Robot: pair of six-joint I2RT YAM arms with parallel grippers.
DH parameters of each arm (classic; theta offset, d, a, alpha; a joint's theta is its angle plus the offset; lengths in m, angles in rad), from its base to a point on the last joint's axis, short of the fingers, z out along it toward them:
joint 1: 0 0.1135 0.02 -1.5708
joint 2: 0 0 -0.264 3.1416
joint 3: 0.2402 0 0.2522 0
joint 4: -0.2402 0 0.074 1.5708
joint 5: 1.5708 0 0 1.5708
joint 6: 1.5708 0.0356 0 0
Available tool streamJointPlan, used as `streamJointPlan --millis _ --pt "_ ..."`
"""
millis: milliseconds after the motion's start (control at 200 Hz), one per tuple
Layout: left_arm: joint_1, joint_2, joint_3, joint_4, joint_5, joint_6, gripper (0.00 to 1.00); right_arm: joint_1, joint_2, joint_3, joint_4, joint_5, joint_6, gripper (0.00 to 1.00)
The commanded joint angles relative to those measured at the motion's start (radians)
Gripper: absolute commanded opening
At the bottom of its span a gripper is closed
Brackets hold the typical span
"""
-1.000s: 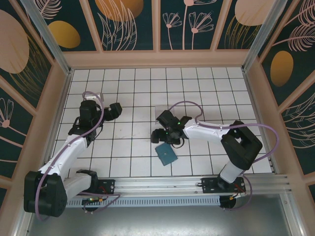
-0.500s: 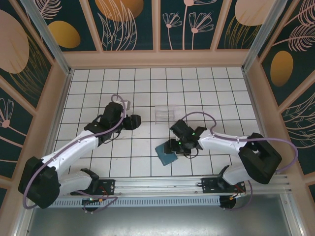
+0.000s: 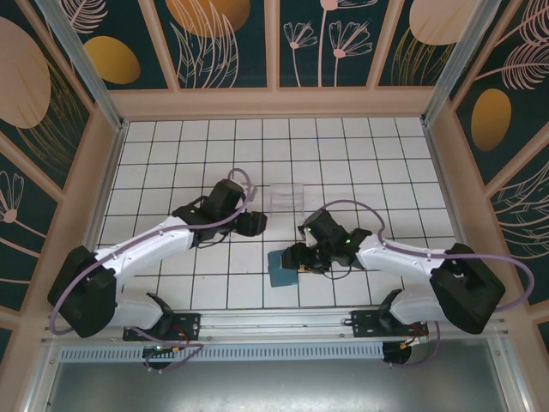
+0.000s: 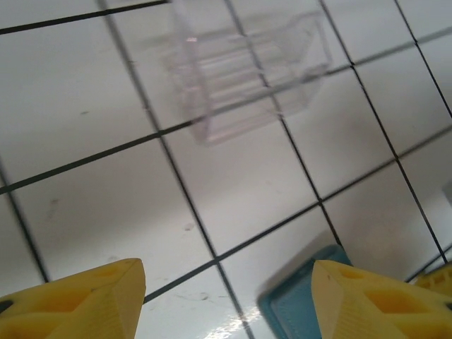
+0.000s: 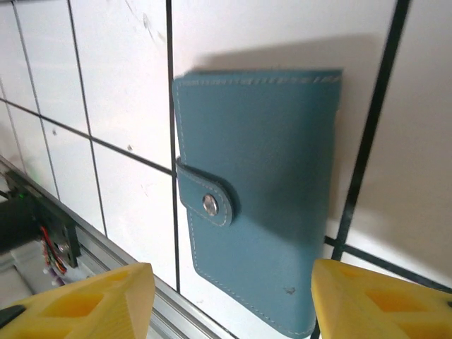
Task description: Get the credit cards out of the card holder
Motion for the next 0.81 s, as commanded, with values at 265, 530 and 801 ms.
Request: streamJointPlan --millis 265,530,801 --pt "-0.152 0.0 0.015 -0.033 0.193 0.504 0.51 -0.184 -0.094 -0.086 -0.02 0.0 -0.081 0.61" --pt "-0.15 -0.064 -0.086 0.072 0.248 0.803 0.47 -0.195 -0.037 -0.043 -0.027 0.009 -0.123 0.6" --pt "-0.179 -0.024 -0.156 0.164 0.303 0.816 0.46 -0.194 0.058 -0.013 0.034 -0.064 -0.139 0.6"
